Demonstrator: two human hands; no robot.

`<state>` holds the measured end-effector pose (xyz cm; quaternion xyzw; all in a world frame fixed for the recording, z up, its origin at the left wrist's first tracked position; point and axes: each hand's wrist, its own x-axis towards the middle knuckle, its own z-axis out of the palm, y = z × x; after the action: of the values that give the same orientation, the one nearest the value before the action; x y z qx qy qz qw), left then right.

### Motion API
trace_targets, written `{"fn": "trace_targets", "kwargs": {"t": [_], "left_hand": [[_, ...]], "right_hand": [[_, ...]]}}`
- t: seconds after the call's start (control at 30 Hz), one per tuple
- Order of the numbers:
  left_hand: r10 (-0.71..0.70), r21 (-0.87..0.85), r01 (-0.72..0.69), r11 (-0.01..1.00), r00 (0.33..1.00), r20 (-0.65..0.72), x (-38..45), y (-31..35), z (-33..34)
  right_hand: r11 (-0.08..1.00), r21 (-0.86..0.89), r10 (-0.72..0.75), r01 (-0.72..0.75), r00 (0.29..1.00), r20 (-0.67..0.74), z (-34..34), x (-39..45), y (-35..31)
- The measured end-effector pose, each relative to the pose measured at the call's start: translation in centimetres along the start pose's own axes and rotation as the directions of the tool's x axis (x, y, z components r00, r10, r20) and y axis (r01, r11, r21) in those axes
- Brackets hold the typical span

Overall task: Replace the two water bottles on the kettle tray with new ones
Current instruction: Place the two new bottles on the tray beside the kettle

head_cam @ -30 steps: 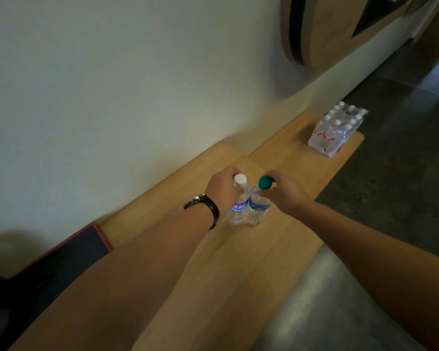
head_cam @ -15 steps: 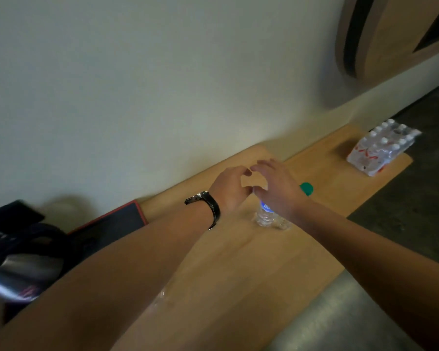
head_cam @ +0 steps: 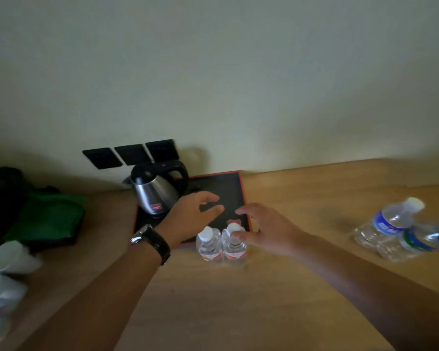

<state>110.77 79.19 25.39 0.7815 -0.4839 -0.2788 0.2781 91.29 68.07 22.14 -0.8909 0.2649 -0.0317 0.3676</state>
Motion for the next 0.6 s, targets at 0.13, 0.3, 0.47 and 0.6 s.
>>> {"fn": "trace_targets", "kwargs": {"t": [0.13, 0.3, 0.47, 0.6], "left_hand": [[-0.116, -0.12, 0.121, 0.985, 0.992, 0.046, -3.8, -4.3, -0.3], [-0.096, -0.165, 0.103, 0.981, 0.994, 0.046, -5.4, -6.6, 1.9], [-0.054, -0.215, 0.035, 0.976, 0.995, -0.082, -4.7, -6.2, 3.4], [0.015, -0.157, -0.026, 0.987, 0.998, -0.068, -3.3, -5.2, 2.7]], "right_hand": [[1.0, -0.01, -0.018, 0.018, 0.999, 0.051, 3.6, 0.8, -0.1], [0.994, 0.099, 0.046, -0.042, 0.998, -0.038, 4.4, 1.2, 0.8], [0.988, 0.153, 0.039, -0.03, 0.998, -0.054, 4.5, 1.2, 0.9], [0.985, 0.169, 0.056, -0.041, 0.995, -0.085, 3.7, 2.0, 0.8]]}}
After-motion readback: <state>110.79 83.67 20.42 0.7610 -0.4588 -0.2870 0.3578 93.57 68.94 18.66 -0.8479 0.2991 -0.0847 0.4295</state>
